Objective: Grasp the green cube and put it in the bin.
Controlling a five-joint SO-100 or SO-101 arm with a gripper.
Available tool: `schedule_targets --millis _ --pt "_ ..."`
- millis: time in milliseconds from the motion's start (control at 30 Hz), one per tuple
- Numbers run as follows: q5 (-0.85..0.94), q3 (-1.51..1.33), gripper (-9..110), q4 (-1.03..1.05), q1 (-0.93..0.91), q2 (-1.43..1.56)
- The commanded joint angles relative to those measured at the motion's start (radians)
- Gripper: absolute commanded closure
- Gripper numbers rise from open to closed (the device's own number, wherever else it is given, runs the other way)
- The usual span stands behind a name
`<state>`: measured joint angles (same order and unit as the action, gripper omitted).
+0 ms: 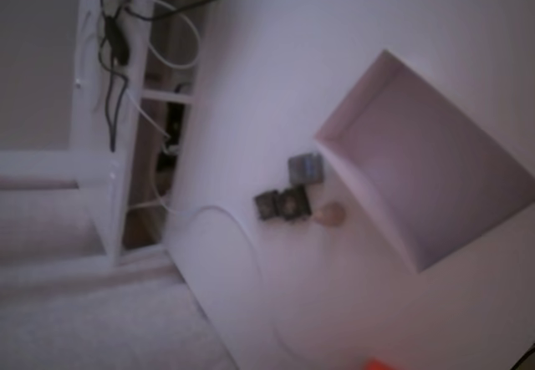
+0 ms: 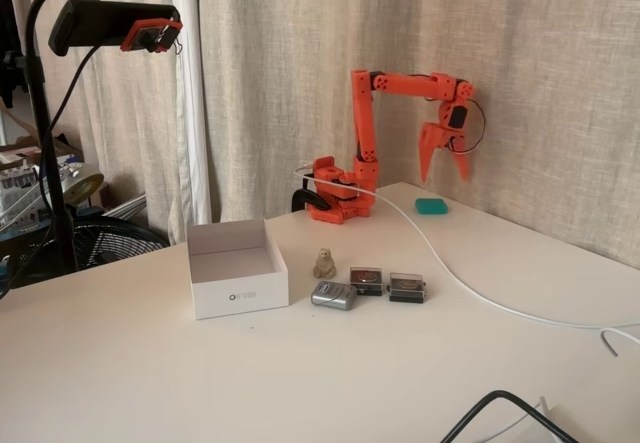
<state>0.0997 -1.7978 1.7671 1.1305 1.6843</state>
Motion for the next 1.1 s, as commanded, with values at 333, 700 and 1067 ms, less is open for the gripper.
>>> schedule_targets --millis 333,700,1067 --pt "-0.002 -0.061 52 -0.14 -0.015 -0.074" --pt "-0.002 -0.258 52 -0.337 -0.035 0.067" --pt "-0.002 -0.275 63 -0.351 -0.054 0.067"
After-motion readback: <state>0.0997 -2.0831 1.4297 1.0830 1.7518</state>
